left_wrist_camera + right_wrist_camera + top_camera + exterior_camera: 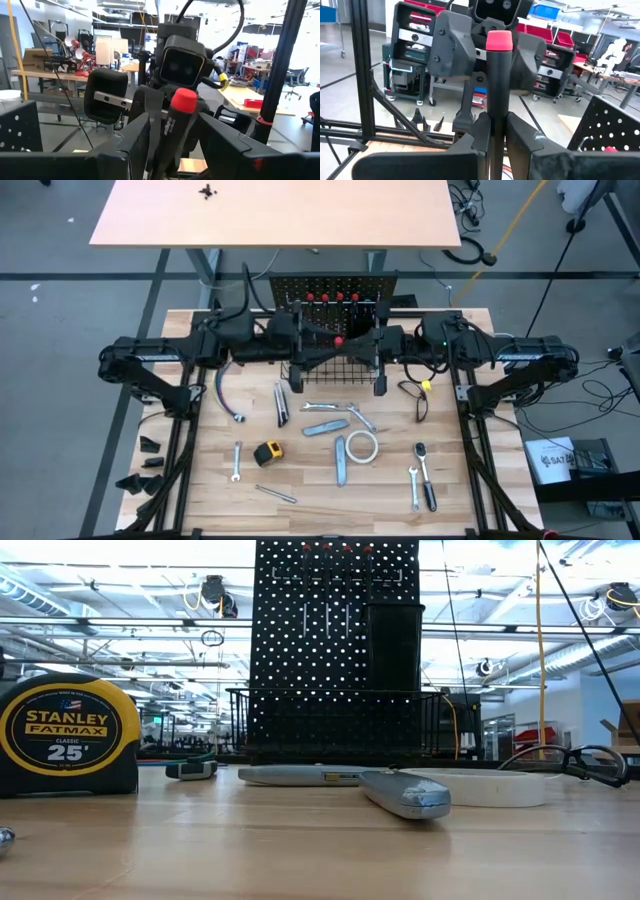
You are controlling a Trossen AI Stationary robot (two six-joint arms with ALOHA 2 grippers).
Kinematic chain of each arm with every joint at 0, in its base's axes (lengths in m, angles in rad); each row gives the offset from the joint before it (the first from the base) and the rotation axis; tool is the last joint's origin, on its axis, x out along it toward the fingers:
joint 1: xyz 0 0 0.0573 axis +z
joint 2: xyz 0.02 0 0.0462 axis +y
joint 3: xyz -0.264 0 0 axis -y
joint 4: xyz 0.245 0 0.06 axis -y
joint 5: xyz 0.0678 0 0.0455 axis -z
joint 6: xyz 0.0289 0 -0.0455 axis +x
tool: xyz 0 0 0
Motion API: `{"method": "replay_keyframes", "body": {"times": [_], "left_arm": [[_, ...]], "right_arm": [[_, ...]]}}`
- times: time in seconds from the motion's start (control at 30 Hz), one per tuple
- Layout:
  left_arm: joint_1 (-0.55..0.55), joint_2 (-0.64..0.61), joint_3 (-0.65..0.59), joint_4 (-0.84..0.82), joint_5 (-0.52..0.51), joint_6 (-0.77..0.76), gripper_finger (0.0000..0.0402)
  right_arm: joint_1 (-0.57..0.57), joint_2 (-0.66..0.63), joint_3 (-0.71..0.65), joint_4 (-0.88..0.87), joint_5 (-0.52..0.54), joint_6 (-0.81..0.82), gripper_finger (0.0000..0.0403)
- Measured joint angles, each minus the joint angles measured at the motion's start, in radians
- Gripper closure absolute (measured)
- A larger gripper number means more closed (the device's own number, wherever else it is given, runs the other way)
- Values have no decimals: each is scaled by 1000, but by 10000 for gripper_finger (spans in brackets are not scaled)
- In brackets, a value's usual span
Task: Hang tools onto peg board
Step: Hang the nut driver onto the pegboard
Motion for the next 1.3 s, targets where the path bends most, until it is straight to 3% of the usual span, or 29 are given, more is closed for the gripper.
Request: {"method": "replay_keyframes", "body": {"times": [0.7, 0.87, 1.07, 1.3], "left_arm": [[-2, -1, -1, -34, -6, 35, 239], [-2, -1, -1, -35, -6, 37, 271], [0, -1, -1, -37, -16, 92, 351], [-1, -1, -1, -40, -30, 108, 358]], "right_arm": [[-1, 17, 0, -4, 2, 4, 372], [-1, 17, 0, -4, 5, 3, 372], [-7, 17, 0, -4, 6, 19, 372], [-11, 17, 0, -4, 7, 22, 372]]}}
